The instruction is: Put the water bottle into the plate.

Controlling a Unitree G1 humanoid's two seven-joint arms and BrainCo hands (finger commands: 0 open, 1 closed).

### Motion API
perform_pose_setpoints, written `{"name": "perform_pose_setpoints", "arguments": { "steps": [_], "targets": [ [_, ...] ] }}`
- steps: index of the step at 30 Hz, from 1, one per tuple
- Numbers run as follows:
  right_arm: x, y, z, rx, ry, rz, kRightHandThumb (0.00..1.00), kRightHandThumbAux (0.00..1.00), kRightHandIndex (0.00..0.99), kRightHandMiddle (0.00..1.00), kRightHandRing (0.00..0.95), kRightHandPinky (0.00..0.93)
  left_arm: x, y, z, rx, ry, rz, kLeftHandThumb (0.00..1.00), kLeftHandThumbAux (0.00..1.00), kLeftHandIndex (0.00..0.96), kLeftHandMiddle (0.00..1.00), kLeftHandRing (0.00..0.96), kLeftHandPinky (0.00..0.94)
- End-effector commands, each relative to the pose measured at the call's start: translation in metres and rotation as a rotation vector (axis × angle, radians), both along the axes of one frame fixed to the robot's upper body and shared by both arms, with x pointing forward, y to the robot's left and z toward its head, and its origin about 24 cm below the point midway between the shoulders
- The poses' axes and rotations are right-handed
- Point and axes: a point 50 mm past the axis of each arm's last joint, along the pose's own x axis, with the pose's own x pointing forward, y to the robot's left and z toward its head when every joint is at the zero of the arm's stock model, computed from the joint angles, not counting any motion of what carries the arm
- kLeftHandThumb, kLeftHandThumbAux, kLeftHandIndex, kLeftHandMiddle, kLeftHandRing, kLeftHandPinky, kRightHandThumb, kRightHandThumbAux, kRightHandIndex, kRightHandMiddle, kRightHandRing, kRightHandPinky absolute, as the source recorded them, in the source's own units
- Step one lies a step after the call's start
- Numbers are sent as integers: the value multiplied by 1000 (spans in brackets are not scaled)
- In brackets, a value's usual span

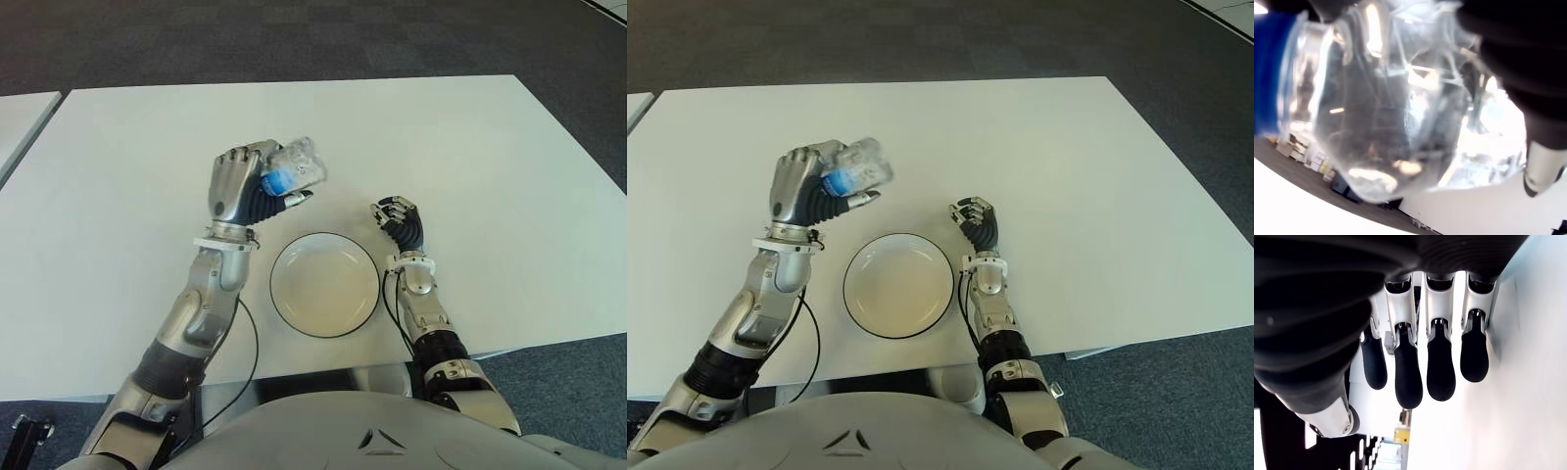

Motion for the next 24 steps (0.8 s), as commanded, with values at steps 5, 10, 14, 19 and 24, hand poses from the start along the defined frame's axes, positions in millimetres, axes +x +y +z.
{"name": "perform_pose_setpoints", "arguments": {
  "steps": [5, 10, 14, 19, 24],
  "targets": [
    [-2, 0, -6, 4, 32, -1, 708, 727, 435, 635, 634, 628, -7, -15, 0, 74, 67, -143, 748, 697, 444, 891, 888, 863],
    [-2, -1, -6, 0, 30, -3, 708, 727, 435, 636, 635, 630, -8, -22, -2, 104, 90, -211, 746, 697, 443, 888, 888, 859],
    [-3, -1, -6, -1, 29, -4, 708, 727, 435, 636, 635, 627, -10, -27, -6, 146, 107, -271, 745, 697, 443, 886, 888, 866],
    [-3, -1, -6, 4, 22, -4, 708, 726, 435, 638, 637, 634, -11, -36, -18, 213, 159, -368, 744, 697, 443, 884, 886, 874],
    [-2, -1, -5, 5, 16, 1, 708, 726, 435, 642, 641, 640, -11, -40, -28, 255, 234, -462, 744, 697, 443, 881, 882, 878]
  ]
}}
